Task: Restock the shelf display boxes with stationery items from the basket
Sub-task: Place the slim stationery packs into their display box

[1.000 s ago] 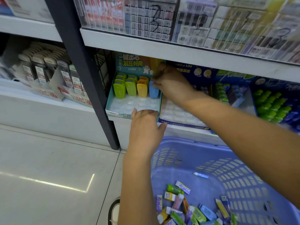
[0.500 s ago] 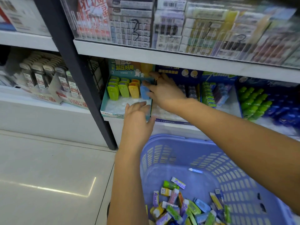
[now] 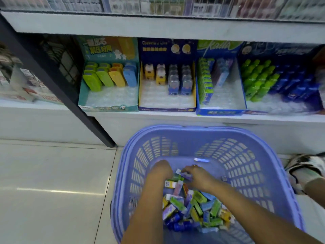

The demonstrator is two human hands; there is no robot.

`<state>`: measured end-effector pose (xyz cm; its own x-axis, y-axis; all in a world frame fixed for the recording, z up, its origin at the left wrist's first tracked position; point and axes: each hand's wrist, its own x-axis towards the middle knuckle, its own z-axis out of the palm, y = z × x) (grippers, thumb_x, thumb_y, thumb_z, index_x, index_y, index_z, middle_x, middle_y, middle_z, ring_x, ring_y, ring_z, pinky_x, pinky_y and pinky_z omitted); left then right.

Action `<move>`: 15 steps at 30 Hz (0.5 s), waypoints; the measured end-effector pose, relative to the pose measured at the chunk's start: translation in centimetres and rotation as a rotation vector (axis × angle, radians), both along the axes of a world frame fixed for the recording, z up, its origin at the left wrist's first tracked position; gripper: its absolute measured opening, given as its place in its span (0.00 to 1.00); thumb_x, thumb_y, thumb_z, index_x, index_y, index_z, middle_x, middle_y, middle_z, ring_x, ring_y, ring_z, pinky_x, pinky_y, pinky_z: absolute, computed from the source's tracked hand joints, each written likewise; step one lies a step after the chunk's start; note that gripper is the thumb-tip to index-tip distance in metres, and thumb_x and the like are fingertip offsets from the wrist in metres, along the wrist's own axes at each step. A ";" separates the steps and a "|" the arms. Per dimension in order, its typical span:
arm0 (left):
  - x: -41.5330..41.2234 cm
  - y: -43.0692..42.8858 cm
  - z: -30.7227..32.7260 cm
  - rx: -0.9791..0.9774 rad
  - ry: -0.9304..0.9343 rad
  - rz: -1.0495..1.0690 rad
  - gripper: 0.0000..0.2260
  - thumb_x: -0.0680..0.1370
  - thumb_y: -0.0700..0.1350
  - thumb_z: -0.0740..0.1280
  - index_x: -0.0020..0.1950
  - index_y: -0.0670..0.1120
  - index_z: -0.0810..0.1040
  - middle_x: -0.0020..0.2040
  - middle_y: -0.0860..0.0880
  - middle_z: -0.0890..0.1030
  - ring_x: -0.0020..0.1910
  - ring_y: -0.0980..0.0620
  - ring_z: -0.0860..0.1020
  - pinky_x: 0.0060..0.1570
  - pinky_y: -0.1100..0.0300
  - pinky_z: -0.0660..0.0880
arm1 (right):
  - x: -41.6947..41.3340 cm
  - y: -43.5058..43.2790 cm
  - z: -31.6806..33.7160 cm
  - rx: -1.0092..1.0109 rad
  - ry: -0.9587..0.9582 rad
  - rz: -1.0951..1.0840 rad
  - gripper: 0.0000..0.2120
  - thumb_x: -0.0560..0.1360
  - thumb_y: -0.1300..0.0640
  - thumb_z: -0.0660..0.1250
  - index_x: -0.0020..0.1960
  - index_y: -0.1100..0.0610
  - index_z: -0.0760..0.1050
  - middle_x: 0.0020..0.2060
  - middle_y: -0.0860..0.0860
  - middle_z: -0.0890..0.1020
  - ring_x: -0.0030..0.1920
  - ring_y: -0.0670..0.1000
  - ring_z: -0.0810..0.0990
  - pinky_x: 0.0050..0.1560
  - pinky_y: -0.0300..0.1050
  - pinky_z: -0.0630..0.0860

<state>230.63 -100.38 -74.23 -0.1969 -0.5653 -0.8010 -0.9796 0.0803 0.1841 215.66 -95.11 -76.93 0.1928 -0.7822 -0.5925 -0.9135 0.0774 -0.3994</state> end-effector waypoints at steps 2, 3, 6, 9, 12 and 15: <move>0.2 0.9 -2.3 0.150 -0.121 0.037 0.18 0.82 0.43 0.57 0.69 0.38 0.69 0.71 0.41 0.69 0.69 0.44 0.67 0.66 0.55 0.64 | 0.9 0.3 -1.9 0.017 -0.038 0.072 0.20 0.74 0.58 0.66 0.65 0.56 0.72 0.59 0.58 0.77 0.60 0.56 0.74 0.58 0.43 0.67; 0.3 1.1 -2.8 0.190 -0.164 0.053 0.18 0.82 0.44 0.57 0.70 0.38 0.68 0.72 0.42 0.68 0.70 0.44 0.67 0.66 0.55 0.64 | 1.4 0.4 -2.5 0.008 -0.037 0.105 0.19 0.75 0.60 0.64 0.65 0.56 0.72 0.60 0.58 0.75 0.62 0.55 0.73 0.60 0.44 0.67; 0.7 1.7 -3.8 0.264 -0.228 0.141 0.18 0.83 0.45 0.56 0.72 0.41 0.67 0.72 0.44 0.67 0.70 0.46 0.67 0.60 0.57 0.68 | 2.3 0.7 -3.0 -0.036 0.056 0.213 0.16 0.78 0.62 0.58 0.65 0.60 0.70 0.64 0.59 0.69 0.65 0.56 0.69 0.63 0.50 0.67; 0.7 2.4 -4.7 0.328 -0.246 0.148 0.19 0.82 0.46 0.58 0.71 0.41 0.67 0.72 0.43 0.67 0.70 0.45 0.67 0.63 0.56 0.66 | 2.2 0.6 -2.9 -0.011 0.075 0.239 0.16 0.77 0.55 0.61 0.63 0.60 0.71 0.63 0.59 0.71 0.64 0.58 0.69 0.62 0.50 0.67; 0.4 2.3 -3.6 0.224 -0.158 0.230 0.17 0.80 0.43 0.61 0.69 0.39 0.70 0.68 0.42 0.73 0.66 0.45 0.72 0.56 0.57 0.71 | 0.9 0.5 -0.9 0.084 -0.038 0.075 0.14 0.80 0.47 0.58 0.51 0.56 0.77 0.44 0.51 0.81 0.49 0.54 0.77 0.57 0.49 0.73; 0.0 0.8 -1.6 0.263 0.004 0.400 0.15 0.81 0.40 0.58 0.65 0.36 0.72 0.63 0.37 0.74 0.62 0.40 0.74 0.63 0.51 0.70 | -0.9 -0.5 1.8 0.091 -0.213 -0.160 0.04 0.79 0.57 0.60 0.51 0.58 0.69 0.37 0.54 0.77 0.39 0.52 0.74 0.41 0.45 0.70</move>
<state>230.62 -99.58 -75.87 -0.0089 -0.3755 -0.9268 -0.9234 -0.3525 0.1517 214.80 -95.66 -75.11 0.1987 -0.7583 -0.6209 -0.7832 0.2580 -0.5657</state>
